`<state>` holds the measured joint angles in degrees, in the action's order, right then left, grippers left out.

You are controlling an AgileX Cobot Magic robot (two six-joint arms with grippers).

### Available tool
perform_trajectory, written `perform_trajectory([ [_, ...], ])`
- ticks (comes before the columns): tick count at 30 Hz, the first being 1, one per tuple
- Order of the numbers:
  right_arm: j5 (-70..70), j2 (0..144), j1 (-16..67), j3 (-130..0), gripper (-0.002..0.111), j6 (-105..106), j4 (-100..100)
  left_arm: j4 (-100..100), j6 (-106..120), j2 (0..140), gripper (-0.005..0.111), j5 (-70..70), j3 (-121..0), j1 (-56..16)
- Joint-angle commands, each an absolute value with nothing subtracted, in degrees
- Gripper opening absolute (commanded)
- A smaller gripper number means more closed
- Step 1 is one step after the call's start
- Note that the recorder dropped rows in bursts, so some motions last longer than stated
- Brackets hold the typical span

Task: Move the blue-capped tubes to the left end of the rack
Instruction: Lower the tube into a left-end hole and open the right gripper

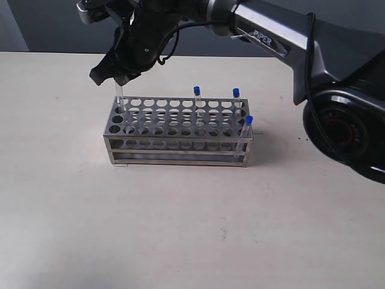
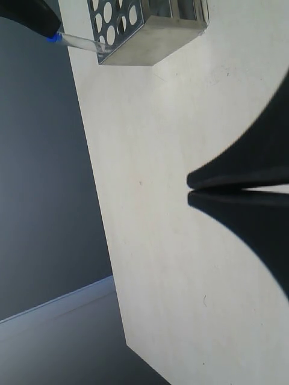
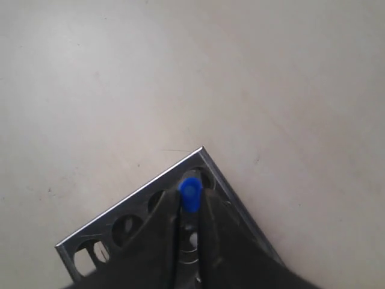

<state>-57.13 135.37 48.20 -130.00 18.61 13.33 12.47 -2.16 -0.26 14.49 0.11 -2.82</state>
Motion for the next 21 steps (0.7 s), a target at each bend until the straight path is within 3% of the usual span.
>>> perform_trajectory([
  [1, -57.09, 136.41, 48.06, -129.96, -0.001, 18.84, 15.14, 12.67, -2.36, 0.00, 0.000, 13.75, 0.00, -3.16],
  [8, -57.96, 137.38, 48.06, -129.96, 0.000, 18.84, 16.15, 12.67, -2.36, 0.00, 0.000, 13.75, 0.00, -3.16],
  [11, -58.48, 137.38, 48.06, -129.96, 0.013, 18.84, 16.54, 12.67, -2.36, 0.00, 0.000, 13.75, 0.00, -3.16],
  [16, -60.28, 137.38, 48.06, -129.96, 0.046, 18.84, 17.04, 12.67, -2.36, 0.00, 0.000, 13.75, 0.00, -3.16],
  [21, -65.54, 136.66, 48.06, -129.96, 0.045, 18.40, 17.04, 12.67, -2.36, 0.00, 0.000, 13.75, 0.00, -3.16],
])
